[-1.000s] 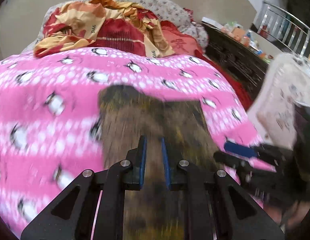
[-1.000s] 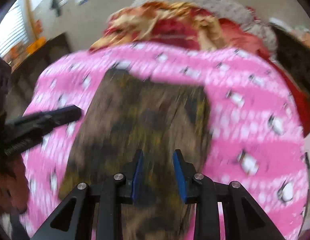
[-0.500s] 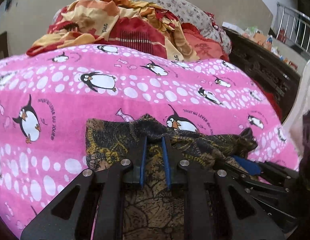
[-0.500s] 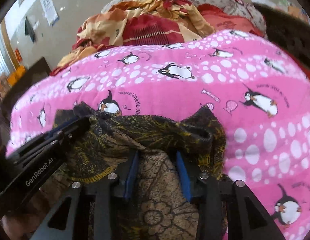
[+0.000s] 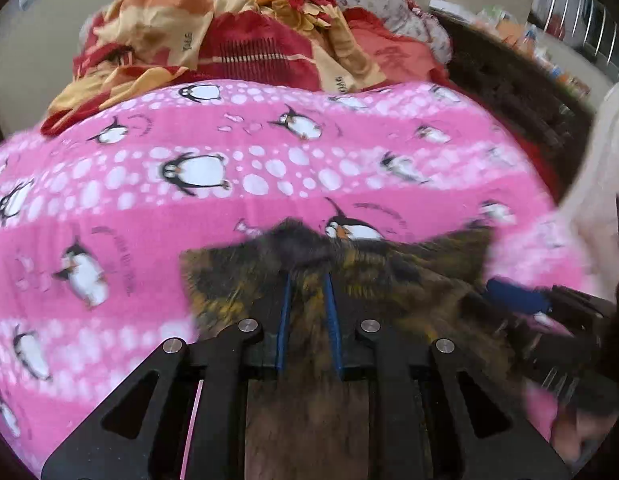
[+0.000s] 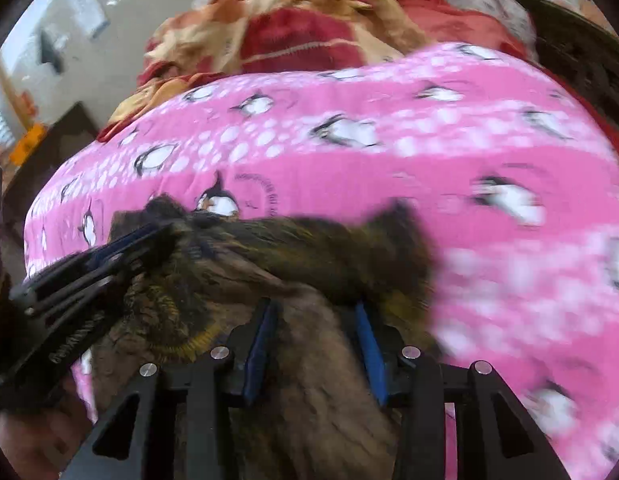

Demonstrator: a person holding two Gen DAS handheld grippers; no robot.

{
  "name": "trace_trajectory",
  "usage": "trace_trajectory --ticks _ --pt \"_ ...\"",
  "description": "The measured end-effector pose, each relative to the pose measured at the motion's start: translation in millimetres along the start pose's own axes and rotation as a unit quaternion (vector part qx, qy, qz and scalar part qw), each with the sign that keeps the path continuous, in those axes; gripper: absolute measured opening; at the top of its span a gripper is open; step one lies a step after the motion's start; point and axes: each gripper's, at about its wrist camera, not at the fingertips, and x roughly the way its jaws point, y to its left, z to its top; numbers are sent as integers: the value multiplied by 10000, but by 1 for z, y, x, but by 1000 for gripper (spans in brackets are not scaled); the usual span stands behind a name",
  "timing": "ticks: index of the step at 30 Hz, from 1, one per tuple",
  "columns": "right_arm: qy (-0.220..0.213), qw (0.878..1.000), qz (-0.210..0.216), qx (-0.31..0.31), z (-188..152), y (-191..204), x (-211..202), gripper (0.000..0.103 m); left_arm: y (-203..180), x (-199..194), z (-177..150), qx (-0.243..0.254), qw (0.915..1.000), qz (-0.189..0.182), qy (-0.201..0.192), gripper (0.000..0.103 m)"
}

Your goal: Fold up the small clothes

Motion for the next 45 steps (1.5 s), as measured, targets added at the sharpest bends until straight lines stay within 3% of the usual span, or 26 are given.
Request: trace_trajectory --ticks 1,2,3,4,5,9,11,13,17,21,25,32,34,35,37,39,42,44,45 --pt "-330 9994 67 90 -2 -7 -28 40 10 -21 -2 -117 9996 -204 -140 38" --pt "-628 9979 149 98 -8 -13 -52 42 21 -40 -9 -196 9990 -229 -338 75" --pt "-825 9964 154 109 -16 -20 -73 50 29 -55 -19 -264 9981 -169 -530 97" --pt "-931 9955 116 132 -25 -26 -90 61 39 -68 -34 -353 9967 -147 -711 98" --pt "-941 9954 138 135 -38 -32 -102 64 48 -72 -49 -444 9960 -253 -738 98" --pt "-596 9963 620 38 -90 -43 -111 66 69 -47 -107 -1127 9881 -1041 102 98" --pt "-463 9955 808 156 -111 -47 -103 66 68 -36 -133 -1384 9803 -1389 236 98" --pt "-321 9915 1187 422 -129 -52 -89 66 62 -42 -145 -1295 9813 -1400 -247 98" --pt "-54 9783 1815 993 -147 -62 -58 66 51 -30 -137 -1110 9772 -1802 -159 100" --pt "-221 9616 2391 1329 -135 -73 -39 73 46 -12 -118 -949 9755 -1985 -23 100" --pt "-195 9535 2810 1072 -114 -72 -17 73 46 -4 -105 -827 9666 -2423 86 100" --pt "-315 9472 3120 668 -82 -64 7 69 50 2 -98 -884 9605 -2637 -23 100" --pt "-350 9392 3349 674 -83 -66 7 63 48 -1 -99 -811 9569 -2788 59 100" --pt "-347 9346 3467 713 -86 -68 7 62 51 -2 -100 -826 9548 -2854 58 98" --pt "-326 9316 3541 747 -89 -70 8 55 57 3 -99 -1021 9532 -2845 95 83" --pt "-187 9408 3302 744 -88 -67 13 51 67 10 -99 -1334 9543 -2671 146 53" --pt "-117 9494 3078 618 -86 -61 14 51 78 16 -102 -1744 9505 -2567 128 25" --pt "-94 9504 3046 627 -86 -60 14 51 78 13 -103 -1763 9511 -2532 126 18" --pt "-79 9511 3020 644 -86 -59 14 50 74 6 -102 -1632 9568 -2405 78 17"
